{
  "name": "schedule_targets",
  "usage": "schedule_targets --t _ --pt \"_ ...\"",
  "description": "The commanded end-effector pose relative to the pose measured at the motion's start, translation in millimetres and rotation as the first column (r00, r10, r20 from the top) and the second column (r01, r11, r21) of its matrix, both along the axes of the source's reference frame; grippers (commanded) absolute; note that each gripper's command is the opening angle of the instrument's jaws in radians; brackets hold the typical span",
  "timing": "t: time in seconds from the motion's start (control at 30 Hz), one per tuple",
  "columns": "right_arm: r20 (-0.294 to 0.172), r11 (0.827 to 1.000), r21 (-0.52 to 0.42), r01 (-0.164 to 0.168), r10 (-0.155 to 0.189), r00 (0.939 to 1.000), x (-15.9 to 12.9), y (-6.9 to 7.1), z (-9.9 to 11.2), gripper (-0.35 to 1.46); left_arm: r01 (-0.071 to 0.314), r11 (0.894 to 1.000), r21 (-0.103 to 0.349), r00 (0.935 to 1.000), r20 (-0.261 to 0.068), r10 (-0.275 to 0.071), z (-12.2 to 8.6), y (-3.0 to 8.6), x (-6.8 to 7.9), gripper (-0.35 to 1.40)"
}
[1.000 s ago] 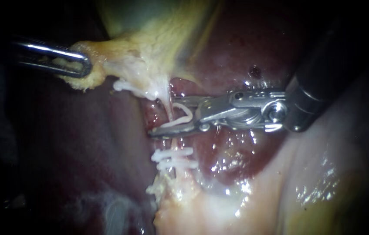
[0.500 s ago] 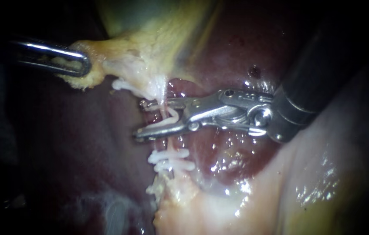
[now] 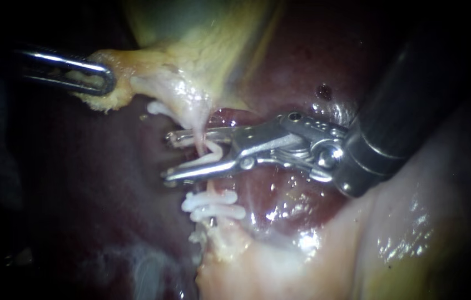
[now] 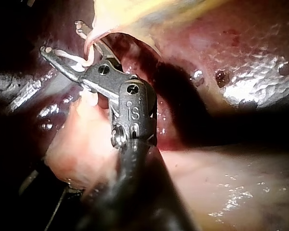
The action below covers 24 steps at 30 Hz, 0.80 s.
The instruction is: Clipping third clip right tube
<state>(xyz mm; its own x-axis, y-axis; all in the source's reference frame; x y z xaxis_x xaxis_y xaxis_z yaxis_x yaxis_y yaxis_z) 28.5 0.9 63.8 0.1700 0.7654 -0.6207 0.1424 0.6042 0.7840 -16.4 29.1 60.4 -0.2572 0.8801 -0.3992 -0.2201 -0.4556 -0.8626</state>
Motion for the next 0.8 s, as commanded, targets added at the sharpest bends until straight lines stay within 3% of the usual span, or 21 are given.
schedule_targets --t 0.03,0.27,0.5,0.73,0.8 --pt "0.001 1.000 0.015 0.000 0.000 1.0000 0.1 0.0 0.0 0.45 0.000 1.000 0.000 1.0000 0.000 0.000 0.0 0.0 0.0 -0.35" --pt "0.030 0.996 0.086 -0.029 0.027 0.9992 0.0 0.3 0.4 0.34 0.000 1.000 0.000 1.0000 0.000 0.000 0.0 0.0 0.0 -0.35" --pt "0.036 0.994 0.108 -0.032 0.028 0.9989 0.0 0.4 0.9 0.21 0.000 1.000 0.000 1.0000 0.000 0.000 0.0 0.0 0.0 -0.35" --pt "0.044 0.992 0.117 -0.044 0.039 0.9982 -0.6 0.4 0.9 -0.35 0.000 1.000 0.000 1.0000 0.000 0.000 0.0 0.0 0.0 -0.35" --pt "0.077 0.986 0.157 -0.056 0.044 0.9961 -0.9 0.4 0.9 -0.35 0.000 1.000 0.000 1.0000 0.000 0.000 0.0 0.0 0.0 -0.35"
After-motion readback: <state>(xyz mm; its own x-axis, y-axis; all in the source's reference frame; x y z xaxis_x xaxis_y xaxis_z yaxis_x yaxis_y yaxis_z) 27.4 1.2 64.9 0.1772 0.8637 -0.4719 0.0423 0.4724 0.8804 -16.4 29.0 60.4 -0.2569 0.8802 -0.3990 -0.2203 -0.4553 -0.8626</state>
